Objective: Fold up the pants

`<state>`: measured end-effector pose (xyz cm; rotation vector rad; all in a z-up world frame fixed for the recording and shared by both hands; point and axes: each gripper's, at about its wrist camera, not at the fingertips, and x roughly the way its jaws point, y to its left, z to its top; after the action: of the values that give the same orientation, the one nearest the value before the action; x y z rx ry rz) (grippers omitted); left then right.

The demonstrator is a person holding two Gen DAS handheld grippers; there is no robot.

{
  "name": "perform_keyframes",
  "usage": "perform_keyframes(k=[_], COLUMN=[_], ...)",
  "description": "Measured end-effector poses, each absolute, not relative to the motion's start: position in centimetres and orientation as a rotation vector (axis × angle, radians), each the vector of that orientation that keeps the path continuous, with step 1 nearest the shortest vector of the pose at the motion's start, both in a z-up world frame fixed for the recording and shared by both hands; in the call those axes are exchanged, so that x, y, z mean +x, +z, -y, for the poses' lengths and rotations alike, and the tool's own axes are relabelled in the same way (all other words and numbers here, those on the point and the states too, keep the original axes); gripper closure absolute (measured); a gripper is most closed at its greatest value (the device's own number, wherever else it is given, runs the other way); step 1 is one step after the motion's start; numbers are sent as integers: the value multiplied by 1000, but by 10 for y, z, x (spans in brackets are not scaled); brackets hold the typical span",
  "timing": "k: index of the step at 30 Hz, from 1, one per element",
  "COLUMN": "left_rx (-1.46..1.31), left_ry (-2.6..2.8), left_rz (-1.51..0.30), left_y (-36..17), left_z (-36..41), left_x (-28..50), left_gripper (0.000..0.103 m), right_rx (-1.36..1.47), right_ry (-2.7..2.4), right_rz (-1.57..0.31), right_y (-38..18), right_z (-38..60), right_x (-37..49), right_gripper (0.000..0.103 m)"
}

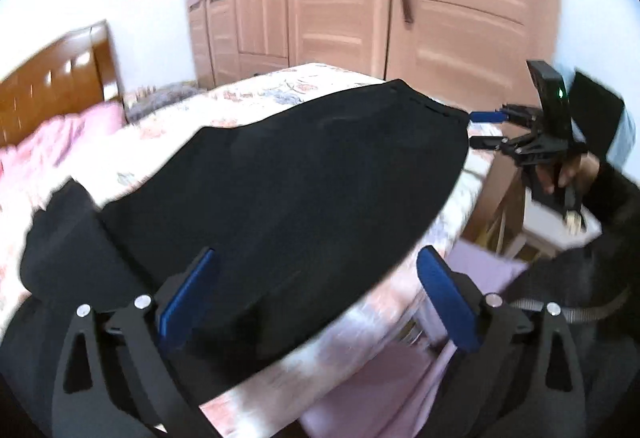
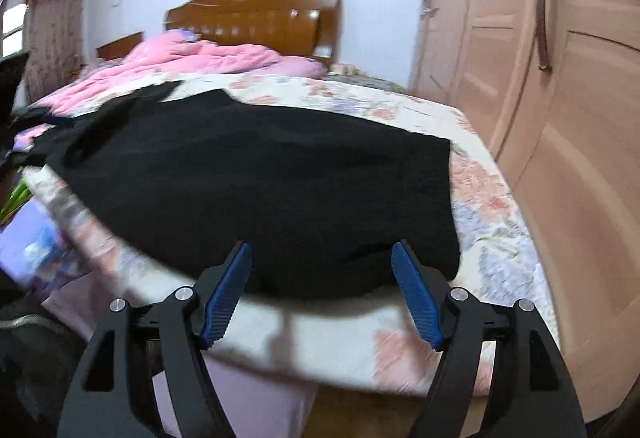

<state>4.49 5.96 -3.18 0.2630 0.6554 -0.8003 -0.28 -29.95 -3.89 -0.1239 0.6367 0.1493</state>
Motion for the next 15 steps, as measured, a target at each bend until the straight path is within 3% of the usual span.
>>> perform_keyframes(k=[8,12,15], left_rx=[276,159,62], left_ry=[-605,-535,-369], left_rz=[-795,-713,-693], left_y=[-76,-39,-6], left_z=[-31,-64,-102], left_x=[72,81,119], left_gripper=[4,3,1], right_rx=[9,19,-46], right_ry=[69,91,161], right_rz=[-716,-588,-555], right_y=[-53,-17,5], right_z=[330,317,288], right_x=[18,6,23], right_gripper=[31,28,18])
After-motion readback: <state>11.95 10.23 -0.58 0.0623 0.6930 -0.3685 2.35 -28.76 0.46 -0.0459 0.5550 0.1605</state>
